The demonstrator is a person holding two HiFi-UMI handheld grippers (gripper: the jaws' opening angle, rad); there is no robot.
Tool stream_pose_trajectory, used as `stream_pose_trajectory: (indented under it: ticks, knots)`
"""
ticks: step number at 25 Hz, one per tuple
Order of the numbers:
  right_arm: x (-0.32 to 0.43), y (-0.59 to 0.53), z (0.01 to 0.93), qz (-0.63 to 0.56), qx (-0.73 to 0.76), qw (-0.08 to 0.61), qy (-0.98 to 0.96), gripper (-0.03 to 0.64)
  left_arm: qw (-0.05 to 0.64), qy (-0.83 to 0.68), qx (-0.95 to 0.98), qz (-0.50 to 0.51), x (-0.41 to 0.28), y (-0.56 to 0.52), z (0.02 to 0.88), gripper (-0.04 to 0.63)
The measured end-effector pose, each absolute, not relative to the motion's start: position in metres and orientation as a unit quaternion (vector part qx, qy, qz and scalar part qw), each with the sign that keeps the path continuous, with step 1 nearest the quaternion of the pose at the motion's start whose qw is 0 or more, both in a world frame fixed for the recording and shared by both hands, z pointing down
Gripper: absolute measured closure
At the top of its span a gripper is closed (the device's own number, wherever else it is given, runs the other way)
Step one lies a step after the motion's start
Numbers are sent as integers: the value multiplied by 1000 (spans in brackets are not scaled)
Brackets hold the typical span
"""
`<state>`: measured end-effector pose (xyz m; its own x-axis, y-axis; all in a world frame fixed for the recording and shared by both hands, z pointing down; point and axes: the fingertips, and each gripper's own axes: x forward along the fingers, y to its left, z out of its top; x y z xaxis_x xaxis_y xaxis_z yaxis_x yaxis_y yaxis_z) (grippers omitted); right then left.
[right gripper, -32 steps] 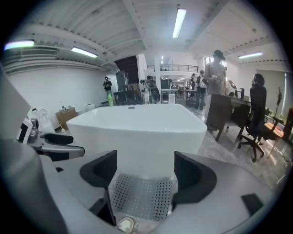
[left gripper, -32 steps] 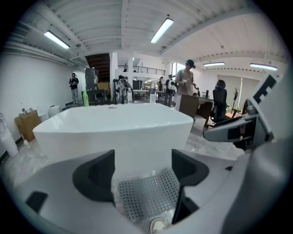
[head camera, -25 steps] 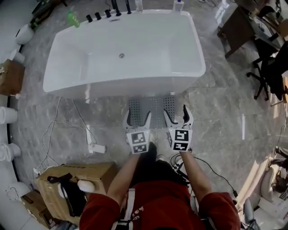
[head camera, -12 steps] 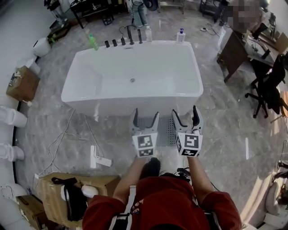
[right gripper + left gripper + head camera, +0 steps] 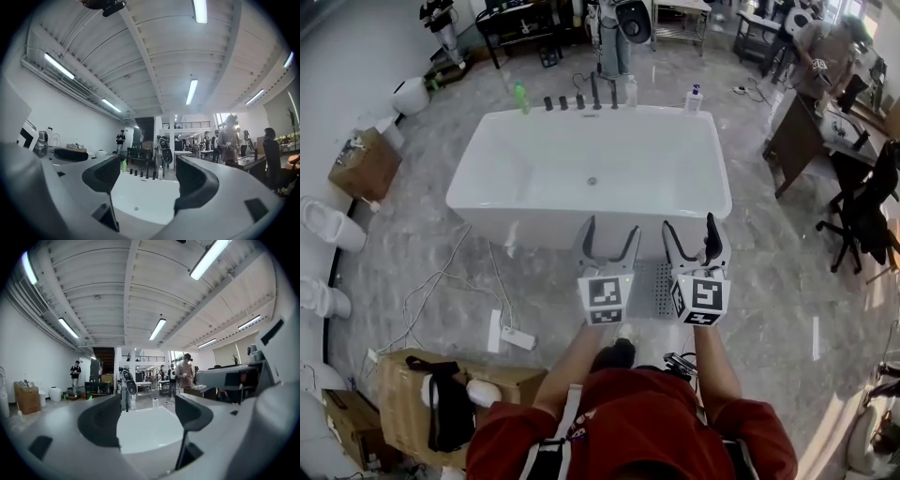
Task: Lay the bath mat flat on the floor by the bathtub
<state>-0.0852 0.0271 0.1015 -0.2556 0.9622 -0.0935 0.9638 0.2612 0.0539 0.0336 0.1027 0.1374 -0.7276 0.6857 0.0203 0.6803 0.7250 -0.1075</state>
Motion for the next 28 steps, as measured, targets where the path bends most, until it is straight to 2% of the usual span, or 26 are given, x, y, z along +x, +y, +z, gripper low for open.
stream_pose_trajectory:
  ticks: [3, 5, 10, 11, 13, 14, 17, 18, 28]
  knots:
    - [-82, 23, 99, -11, 609, 55, 791, 239, 39, -935, -351, 41, 33, 97, 140, 241]
    - [-79, 21, 97, -16, 613, 55, 788, 246, 40, -937, -346, 39, 33, 95, 141, 282]
    - [-76, 12, 90, -24, 618, 61, 783, 378, 23, -939, -340, 49, 32, 86, 128, 366]
    - [-75, 12, 90, -24, 618, 62, 783, 401, 14, -939, -340, 53, 33, 84, 124, 392]
    - [-73, 10, 91, -19, 618, 64, 783, 432, -12, -938, -342, 55, 37, 79, 116, 510]
    - [-74, 9, 91, -17, 617, 65, 784, 463, -21, -938, -342, 52, 38, 77, 113, 534]
    - [-80, 5, 88, -23, 611, 63, 789, 580, -33, -938, -340, 53, 35, 72, 108, 568]
    - [-81, 4, 87, -27, 611, 61, 789, 600, -36, -939, -338, 55, 32, 71, 105, 574]
    - [-83, 6, 93, -18, 614, 55, 787, 606, -38, -942, -329, 50, 23, 68, 104, 583]
